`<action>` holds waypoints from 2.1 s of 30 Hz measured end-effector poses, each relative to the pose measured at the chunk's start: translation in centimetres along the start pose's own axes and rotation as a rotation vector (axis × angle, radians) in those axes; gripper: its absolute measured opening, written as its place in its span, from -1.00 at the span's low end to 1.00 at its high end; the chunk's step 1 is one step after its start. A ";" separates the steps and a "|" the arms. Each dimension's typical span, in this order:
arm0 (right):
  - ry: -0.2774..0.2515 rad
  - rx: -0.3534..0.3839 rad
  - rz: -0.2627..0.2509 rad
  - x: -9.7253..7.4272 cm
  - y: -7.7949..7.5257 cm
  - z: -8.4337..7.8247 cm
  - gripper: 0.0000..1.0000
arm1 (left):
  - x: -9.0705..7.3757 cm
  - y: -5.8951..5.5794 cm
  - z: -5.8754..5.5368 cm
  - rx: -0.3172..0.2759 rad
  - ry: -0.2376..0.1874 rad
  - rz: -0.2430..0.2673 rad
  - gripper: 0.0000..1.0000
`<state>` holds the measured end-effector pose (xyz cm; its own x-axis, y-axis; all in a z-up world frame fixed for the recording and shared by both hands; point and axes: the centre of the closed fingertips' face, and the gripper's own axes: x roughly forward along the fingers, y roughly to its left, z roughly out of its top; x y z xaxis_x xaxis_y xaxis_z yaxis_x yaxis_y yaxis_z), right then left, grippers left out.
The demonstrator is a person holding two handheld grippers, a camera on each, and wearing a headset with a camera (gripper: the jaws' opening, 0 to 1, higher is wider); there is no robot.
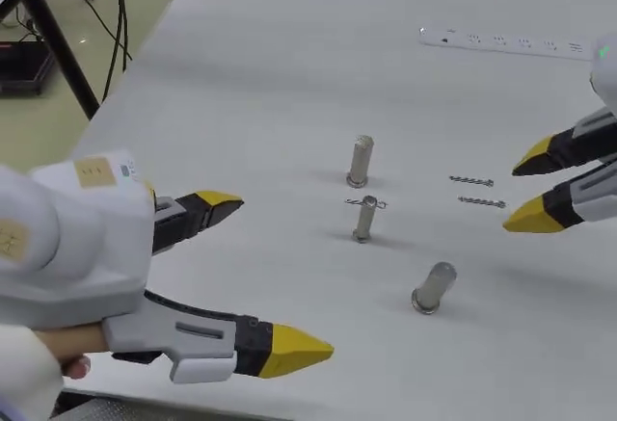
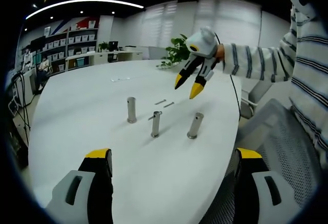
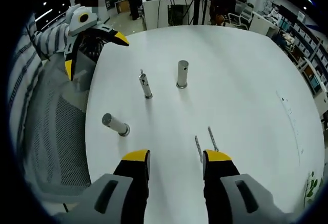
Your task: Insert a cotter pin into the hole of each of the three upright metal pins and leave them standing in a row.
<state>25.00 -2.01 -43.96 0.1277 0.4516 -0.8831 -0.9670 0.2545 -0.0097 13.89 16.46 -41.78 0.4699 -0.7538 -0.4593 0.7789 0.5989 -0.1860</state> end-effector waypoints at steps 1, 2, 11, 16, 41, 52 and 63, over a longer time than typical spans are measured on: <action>0.003 -0.005 0.002 0.1 -0.1 0.0 -0.26 | 0.0 0.0 -0.1 -0.002 0.003 -0.001 0.97; 0.011 -0.017 0.007 0.3 -0.2 -0.1 -0.26 | 0.1 -0.1 -0.2 -0.004 0.009 -0.003 0.97; 0.058 -0.048 0.047 1.8 -0.6 -0.5 -0.46 | 0.0 -1.1 -0.4 -0.014 0.011 -0.007 0.97; 0.092 -0.063 0.057 2.7 -1.2 -1.2 -0.54 | -0.3 -1.1 -0.3 -0.019 0.007 0.002 0.97; 0.242 -0.189 0.049 5.0 -2.9 -2.6 -0.87 | 0.0 -2.0 0.0 -0.024 0.004 -0.016 0.92; 0.276 -0.240 0.062 4.9 -2.8 -2.6 -0.90 | 0.5 -2.4 -0.1 -0.019 0.006 -0.035 0.91; 0.283 -0.255 0.036 5.4 -3.3 -2.5 -1.00 | 0.2 -2.1 0.0 -0.018 0.002 -0.027 0.89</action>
<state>28.34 -2.55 -49.82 0.0615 0.1934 -0.9792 -0.9981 0.0061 -0.0615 12.32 15.02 -41.48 0.4482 -0.7692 -0.4556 0.7837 0.5832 -0.2138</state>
